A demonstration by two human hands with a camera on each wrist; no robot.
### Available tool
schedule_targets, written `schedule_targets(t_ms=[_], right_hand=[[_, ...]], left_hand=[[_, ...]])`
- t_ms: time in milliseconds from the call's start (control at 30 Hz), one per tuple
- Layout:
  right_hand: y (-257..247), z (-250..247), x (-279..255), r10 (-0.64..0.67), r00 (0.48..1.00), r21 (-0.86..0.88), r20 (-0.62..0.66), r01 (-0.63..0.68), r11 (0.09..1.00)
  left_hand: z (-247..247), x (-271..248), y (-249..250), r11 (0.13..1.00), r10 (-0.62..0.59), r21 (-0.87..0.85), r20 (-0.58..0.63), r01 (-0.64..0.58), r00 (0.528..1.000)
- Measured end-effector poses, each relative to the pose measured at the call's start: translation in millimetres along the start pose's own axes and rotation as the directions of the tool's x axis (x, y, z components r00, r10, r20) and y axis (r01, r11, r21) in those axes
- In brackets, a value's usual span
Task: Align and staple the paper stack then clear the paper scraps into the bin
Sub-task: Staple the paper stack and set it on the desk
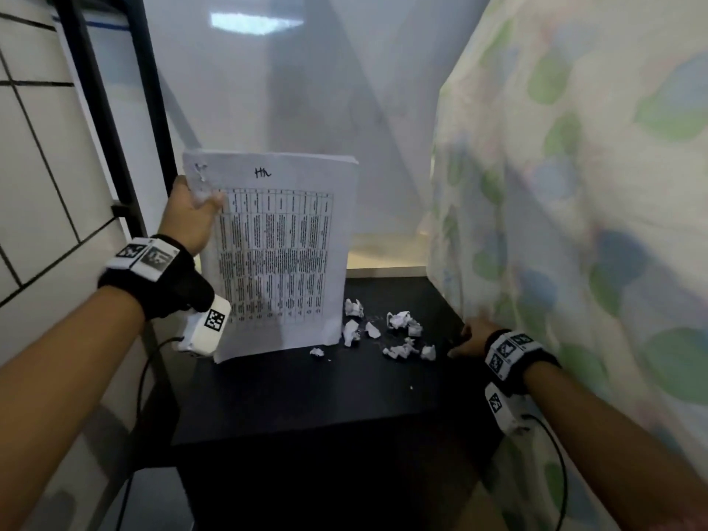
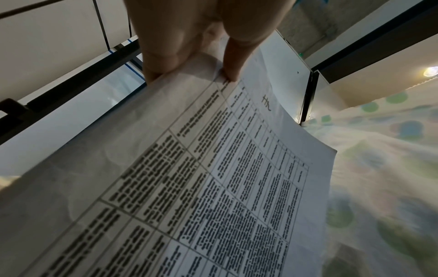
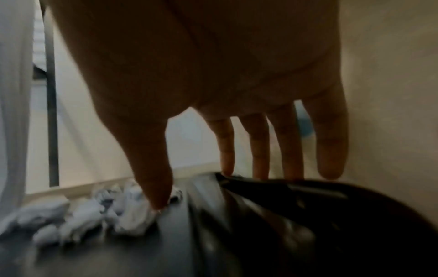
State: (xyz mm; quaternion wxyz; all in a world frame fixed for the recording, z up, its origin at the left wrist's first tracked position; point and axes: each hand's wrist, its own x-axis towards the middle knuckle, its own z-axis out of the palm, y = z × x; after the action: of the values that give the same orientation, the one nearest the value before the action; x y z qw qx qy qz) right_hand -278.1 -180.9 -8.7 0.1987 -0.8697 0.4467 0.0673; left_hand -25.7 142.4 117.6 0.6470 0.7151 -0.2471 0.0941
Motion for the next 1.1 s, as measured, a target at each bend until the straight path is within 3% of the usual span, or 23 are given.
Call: schedule_targets(t_ms=[267,400,467,533,633,733,867,933,1000,1100], right_hand=[[14.6,21.3,14.4,0.042,0.998,-0.045,0.053,-0.04,0.998],[-18.0,-3.4,1.2,-0.008,1.0,0.127,-0.018,0.01,0.992],[-50.1,-30.6,-18.6,-0.11,0.988,0.275,-0.105,0.135,0.952],[-81.7,-63.9,-46.7,-0.234,0.944,0.389,-0.231,0.31,0.867],[-132.5,-106.8,-91.4,-0.372,0.813,0.456,-0.447,0.565,0.688],[-181.5,-130.4,-128.2,-0.461,0.644,0.503,-0.61,0.765,0.403],[-243.6,-127.3,-154.3,-0.442,0.488,0.547,-0.753,0.837,-0.008],[-269.2,-113.2,-155.4,-0.429,0.444,0.537,-0.787,0.835,-0.122],[-291.4,-94.6,-153.6,-0.439,0.428,0.543,-0.79,0.821,-0.177],[-315.5,-70.7,-145.7,-0.412,0.469,0.581,-0.781,0.788,-0.206]], left_hand=[[-2.1,1.0,-2.5,1.0,-0.016,-0.018,0.015,0.016,1.0],[-2.0,-3.0,1.0,0.999,0.033,-0.036,0.01,-0.033,0.999],[-3.4,-4.9,3.8,0.998,0.045,-0.037,0.019,-0.045,0.999],[-2.4,-8.0,6.4,0.998,0.048,-0.045,0.034,-0.046,0.998],[-6.1,-10.4,10.0,0.998,0.058,-0.041,0.033,-0.056,0.998],[-10.3,-12.8,12.5,0.998,0.05,-0.031,0.059,-0.048,0.997],[-13.7,-15.6,13.7,0.997,0.072,-0.044,0.09,-0.068,0.993],[-15.2,-14.4,10.9,0.994,0.099,-0.056,0.109,-0.093,0.989],[-16.0,-13.8,9.5,0.99,0.118,-0.089,0.131,-0.107,0.984],[-17.4,-11.1,2.9,0.988,0.139,-0.089,0.145,-0.127,0.98]])
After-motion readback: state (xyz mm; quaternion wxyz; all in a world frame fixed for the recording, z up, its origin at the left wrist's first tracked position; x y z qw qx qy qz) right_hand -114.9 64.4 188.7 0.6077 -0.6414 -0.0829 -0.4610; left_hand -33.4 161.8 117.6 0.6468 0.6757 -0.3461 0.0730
